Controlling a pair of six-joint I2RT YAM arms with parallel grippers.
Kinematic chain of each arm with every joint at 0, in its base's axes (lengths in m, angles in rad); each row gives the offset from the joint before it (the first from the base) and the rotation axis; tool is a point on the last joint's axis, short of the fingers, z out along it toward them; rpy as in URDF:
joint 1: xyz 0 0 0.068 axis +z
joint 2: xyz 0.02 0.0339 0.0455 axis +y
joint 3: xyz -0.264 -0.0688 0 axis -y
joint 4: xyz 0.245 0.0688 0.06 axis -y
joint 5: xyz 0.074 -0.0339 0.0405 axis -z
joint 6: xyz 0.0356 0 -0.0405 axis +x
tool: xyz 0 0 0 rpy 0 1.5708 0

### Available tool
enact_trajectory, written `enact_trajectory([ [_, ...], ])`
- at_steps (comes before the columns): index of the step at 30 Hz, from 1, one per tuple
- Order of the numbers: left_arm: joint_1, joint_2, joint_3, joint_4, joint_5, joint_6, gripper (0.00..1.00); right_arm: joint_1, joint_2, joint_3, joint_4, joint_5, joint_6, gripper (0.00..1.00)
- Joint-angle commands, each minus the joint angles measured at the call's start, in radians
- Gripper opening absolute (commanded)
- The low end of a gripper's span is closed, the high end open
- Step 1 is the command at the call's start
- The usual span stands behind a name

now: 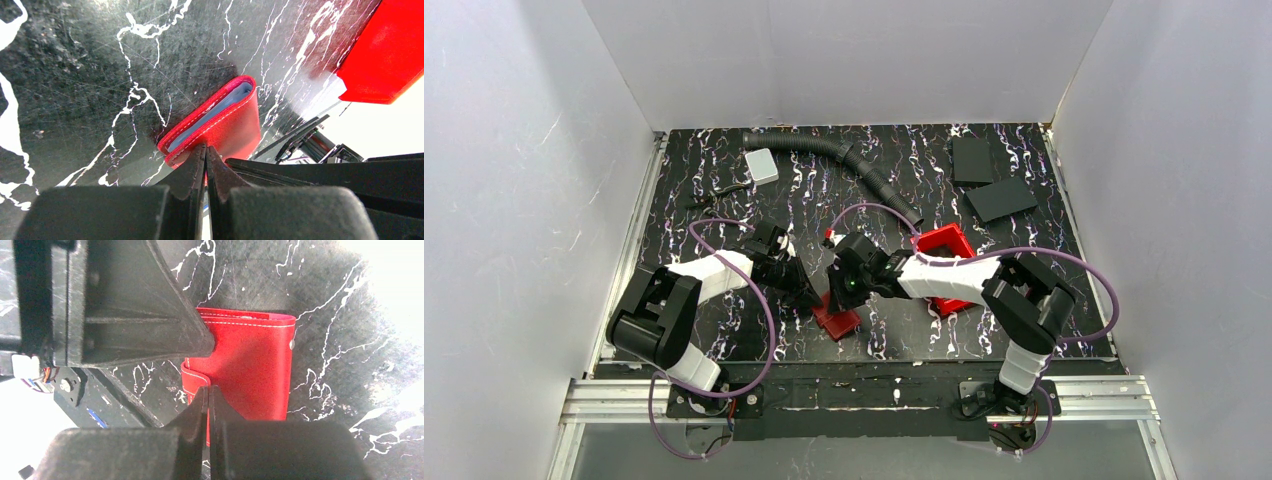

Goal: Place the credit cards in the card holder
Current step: Close the card holder at the center of the board.

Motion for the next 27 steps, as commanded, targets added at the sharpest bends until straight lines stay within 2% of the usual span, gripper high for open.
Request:
enact_trajectory([
  [1,0.000,0.018,-0.004,-0.055,-0.052,0.033,0.01,0.004,-0.033,0.053,-0.015,0.007,-0.029,0.01],
  [27,-0.001,0.007,-0.012,-0.056,-0.052,0.032,0.01,-0.019,0.032,-0.020,0.028,-0.026,-0.004,0.01],
])
